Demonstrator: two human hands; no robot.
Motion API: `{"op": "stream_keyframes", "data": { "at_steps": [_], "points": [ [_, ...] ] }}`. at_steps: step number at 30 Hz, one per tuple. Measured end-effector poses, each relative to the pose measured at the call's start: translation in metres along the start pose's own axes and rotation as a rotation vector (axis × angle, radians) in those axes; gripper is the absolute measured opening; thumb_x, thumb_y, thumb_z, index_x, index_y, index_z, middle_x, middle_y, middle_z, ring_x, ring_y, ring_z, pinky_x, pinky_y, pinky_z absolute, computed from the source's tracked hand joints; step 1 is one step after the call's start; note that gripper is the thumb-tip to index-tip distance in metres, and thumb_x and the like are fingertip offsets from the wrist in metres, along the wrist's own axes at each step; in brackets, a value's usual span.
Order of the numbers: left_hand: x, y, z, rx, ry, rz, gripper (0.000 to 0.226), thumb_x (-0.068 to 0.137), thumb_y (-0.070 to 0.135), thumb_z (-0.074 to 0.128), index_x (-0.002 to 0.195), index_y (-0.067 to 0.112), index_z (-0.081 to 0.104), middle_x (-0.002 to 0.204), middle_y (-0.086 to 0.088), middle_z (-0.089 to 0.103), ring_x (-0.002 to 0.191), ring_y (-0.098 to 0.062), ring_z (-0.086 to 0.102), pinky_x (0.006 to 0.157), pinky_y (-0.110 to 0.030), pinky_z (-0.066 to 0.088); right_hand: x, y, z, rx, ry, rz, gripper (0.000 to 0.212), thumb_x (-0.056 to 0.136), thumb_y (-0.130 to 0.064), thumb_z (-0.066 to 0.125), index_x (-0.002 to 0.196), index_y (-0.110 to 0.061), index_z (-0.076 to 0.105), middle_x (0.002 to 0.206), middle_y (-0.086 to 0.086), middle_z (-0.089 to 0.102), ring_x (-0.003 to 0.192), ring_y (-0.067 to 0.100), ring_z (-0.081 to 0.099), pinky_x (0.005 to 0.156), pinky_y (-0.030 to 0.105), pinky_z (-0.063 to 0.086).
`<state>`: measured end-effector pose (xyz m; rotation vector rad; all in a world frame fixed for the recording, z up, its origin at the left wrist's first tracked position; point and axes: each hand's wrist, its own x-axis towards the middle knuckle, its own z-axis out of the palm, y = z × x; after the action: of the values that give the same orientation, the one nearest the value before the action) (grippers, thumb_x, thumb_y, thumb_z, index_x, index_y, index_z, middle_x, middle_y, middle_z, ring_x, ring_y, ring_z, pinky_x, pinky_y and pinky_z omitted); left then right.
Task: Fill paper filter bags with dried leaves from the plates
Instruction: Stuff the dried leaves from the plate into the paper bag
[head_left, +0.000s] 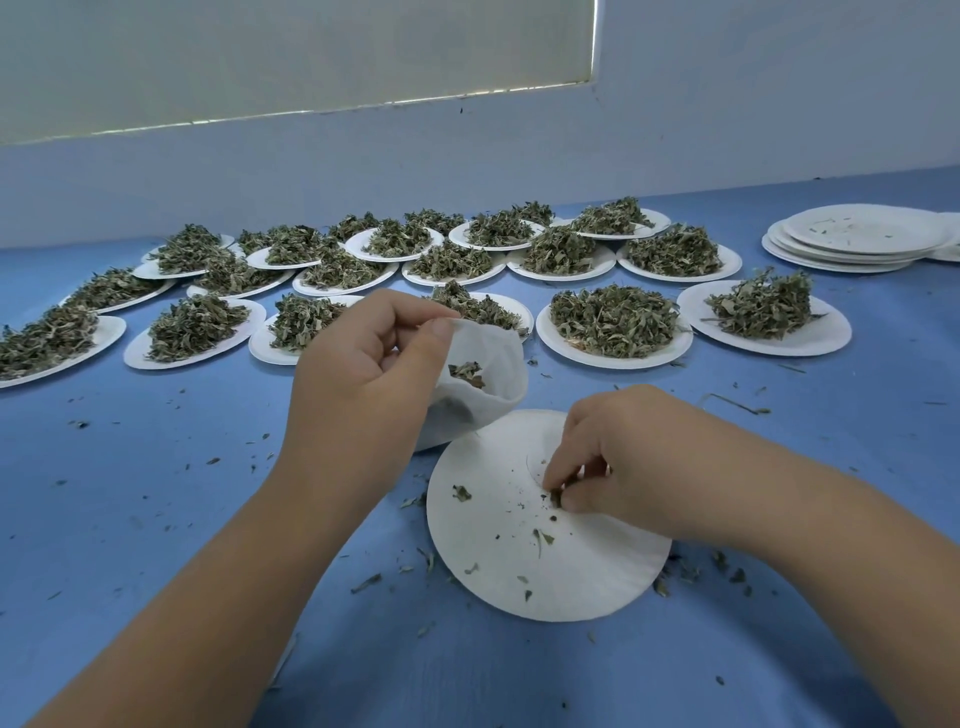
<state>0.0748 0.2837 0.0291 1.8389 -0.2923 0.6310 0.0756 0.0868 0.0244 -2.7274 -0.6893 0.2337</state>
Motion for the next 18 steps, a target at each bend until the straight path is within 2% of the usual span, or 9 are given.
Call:
{"op": "stream_keyframes", "data": {
  "at_steps": [3,7,10,13,15,18],
  "points": [
    [0.000,0.000,0.000,0.008,-0.007,-0.001,0.019,0.093,0.021,0.059,0.084,0.034,0.068,0.057,0.017,0.052,0.048,-0.002,0.041,0.048,-0.012,0.036,0.001,0.000,0.001,-0.027,0.000,-0.005,0.017,0.089,-0.028,0.065,0.100,-0.037,0.074,0.092,-0.017,0.065,0.081,0.000,0.059,0.058,0.010,0.038],
    [0.000,-0.001,0.000,0.014,-0.002,-0.002,0.021,0.095,0.018,0.059,0.084,0.034,0.068,0.057,0.017,0.052,0.049,-0.003,0.040,0.048,-0.013,0.036,0.002,0.000,0.002,-0.033,0.016,-0.022,0.014,0.089,-0.029,0.064,0.097,-0.034,0.075,0.092,-0.014,0.064,0.081,0.003,0.059,0.066,0.015,0.046],
    [0.000,0.000,0.000,0.020,-0.006,0.000,0.021,0.095,0.018,0.059,0.084,0.034,0.068,0.058,0.017,0.053,0.048,-0.003,0.040,0.048,-0.012,0.035,-0.001,0.001,0.001,-0.003,0.033,-0.046,0.013,0.087,-0.038,0.065,0.094,-0.032,0.075,0.088,-0.014,0.061,0.079,0.003,0.058,0.068,0.020,0.048],
    [0.000,0.001,0.000,0.018,0.000,0.000,0.024,0.094,0.018,0.060,0.081,0.036,0.067,0.057,0.017,0.053,0.047,-0.002,0.040,0.047,-0.011,0.035,-0.005,0.004,-0.004,0.024,-0.021,-0.061,0.019,0.086,-0.042,0.066,0.103,-0.038,0.071,0.097,-0.018,0.055,0.084,-0.002,0.053,0.074,0.020,0.046],
    [0.000,0.001,0.000,0.023,-0.001,0.001,0.024,0.094,0.018,0.060,0.081,0.035,0.067,0.057,0.017,0.053,0.047,-0.001,0.041,0.047,-0.011,0.035,-0.008,0.006,-0.008,0.045,-0.069,-0.080,0.025,0.087,-0.036,0.067,0.110,-0.046,0.066,0.100,-0.024,0.050,0.088,-0.006,0.051,0.072,0.013,0.038],
    [0.000,0.001,0.000,0.019,-0.007,0.002,0.021,0.094,0.018,0.059,0.082,0.034,0.068,0.058,0.016,0.052,0.047,-0.002,0.040,0.047,-0.012,0.035,-0.009,0.005,-0.010,0.039,-0.095,-0.110,0.037,0.091,-0.022,0.064,0.114,-0.051,0.063,0.099,-0.029,0.046,0.085,-0.011,0.047,0.070,0.008,0.035]
  ]
}}
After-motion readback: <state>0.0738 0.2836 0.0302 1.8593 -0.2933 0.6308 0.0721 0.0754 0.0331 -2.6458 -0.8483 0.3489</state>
